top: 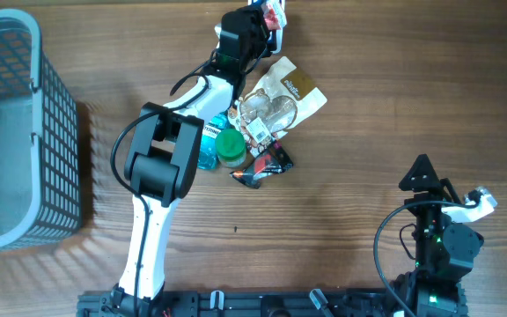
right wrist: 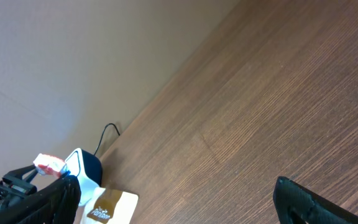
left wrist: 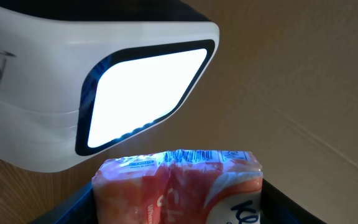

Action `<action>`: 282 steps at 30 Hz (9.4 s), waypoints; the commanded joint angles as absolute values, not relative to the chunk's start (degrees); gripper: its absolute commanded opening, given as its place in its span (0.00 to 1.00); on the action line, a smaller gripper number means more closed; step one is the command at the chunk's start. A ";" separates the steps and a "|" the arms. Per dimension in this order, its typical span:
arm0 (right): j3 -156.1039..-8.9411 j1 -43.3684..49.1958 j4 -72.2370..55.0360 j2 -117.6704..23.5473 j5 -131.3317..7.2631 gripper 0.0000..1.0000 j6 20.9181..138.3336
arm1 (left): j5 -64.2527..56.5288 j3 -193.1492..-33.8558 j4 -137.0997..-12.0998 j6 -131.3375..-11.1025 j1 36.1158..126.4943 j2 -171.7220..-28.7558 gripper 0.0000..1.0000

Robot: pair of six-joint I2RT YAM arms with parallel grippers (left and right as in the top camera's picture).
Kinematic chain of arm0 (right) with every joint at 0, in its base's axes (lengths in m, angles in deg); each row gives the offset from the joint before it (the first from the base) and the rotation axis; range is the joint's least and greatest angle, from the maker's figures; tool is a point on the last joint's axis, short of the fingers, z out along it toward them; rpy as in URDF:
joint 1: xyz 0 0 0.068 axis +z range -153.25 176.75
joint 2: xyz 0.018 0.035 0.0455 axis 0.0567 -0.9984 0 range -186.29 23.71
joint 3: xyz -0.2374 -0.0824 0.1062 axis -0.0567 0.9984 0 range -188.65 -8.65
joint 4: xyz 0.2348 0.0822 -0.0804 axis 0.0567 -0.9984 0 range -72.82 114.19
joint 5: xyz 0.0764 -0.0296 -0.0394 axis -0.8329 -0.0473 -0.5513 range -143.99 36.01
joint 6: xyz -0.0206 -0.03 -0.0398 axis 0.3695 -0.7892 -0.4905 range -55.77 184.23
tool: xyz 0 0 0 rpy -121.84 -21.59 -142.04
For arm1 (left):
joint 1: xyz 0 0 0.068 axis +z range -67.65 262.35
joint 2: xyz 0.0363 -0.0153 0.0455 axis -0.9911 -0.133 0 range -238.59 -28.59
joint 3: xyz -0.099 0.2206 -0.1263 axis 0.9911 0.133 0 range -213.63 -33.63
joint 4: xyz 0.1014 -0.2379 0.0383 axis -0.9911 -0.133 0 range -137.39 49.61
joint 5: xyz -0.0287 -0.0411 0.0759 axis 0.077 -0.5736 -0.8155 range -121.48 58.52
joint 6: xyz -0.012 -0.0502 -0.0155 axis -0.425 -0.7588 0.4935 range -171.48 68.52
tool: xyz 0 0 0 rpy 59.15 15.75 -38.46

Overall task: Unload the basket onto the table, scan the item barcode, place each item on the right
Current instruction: 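Hold the red tissue pack under the scanner with the left gripper, then lower the tissue pack onto the table right of the pile and release, then move the right gripper over the tissue pack and grasp it, then carry the tissue pack to the right table edge and release it, then reach the right gripper down to the green jar and grasp it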

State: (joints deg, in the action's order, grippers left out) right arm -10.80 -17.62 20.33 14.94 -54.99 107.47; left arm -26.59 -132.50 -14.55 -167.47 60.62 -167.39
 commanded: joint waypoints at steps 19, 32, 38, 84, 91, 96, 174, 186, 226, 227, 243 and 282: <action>-10.76 -17.80 20.52 14.94 -54.02 1.00 106.44 | 8.25 -133.61 18.46 -136.04 56.07 -168.09 0.63; -10.76 -17.80 20.55 14.94 -53.61 1.00 106.40 | 13.10 -133.61 -30.35 -86.49 50.43 -168.09 0.62; -10.76 -17.80 20.92 14.94 -49.26 1.00 106.42 | -0.34 -133.61 -48.19 -72.13 49.03 -168.09 0.63; -59.58 -17.71 -25.38 -19.27 -74.53 0.96 89.92 | -28.89 -133.61 -70.09 -66.90 63.28 -124.62 1.00; -61.29 -11.06 -18.10 -43.16 -64.12 0.97 108.13 | -28.32 -133.61 -81.19 -65.05 74.28 -120.07 1.00; -66.75 2.57 -14.01 -57.19 -56.89 1.00 115.89 | -28.36 -133.61 -84.18 -57.75 75.52 -120.01 1.00; -86.93 -24.83 -21.51 -80.19 -27.86 0.58 101.35 | -37.94 -132.15 -86.15 -54.95 75.72 -120.42 1.00; -86.93 -42.38 -12.83 -84.78 -28.82 0.75 98.64 | -37.98 -132.15 -86.65 -54.93 75.72 -120.42 1.00; -96.13 31.32 -28.70 -71.62 -53.17 1.00 125.83 | -44.34 -132.15 -89.45 -68.76 88.27 -117.63 1.00; -96.13 32.21 -29.59 -71.88 -52.71 1.00 132.37 | -44.34 -132.15 -89.82 -68.94 88.27 -117.63 1.00; -95.19 39.93 -21.90 -75.57 -59.44 0.85 164.96 | -43.95 -132.15 -91.92 -70.44 88.27 -117.63 1.00; -95.28 38.33 -10.56 -92.23 -61.11 0.98 178.27 | -43.97 -132.15 -93.91 -71.89 88.27 -117.63 1.00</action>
State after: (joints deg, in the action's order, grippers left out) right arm -95.36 38.44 -11.56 -90.81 -61.89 179.91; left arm -43.66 -132.45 -94.06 -71.17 88.05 -119.00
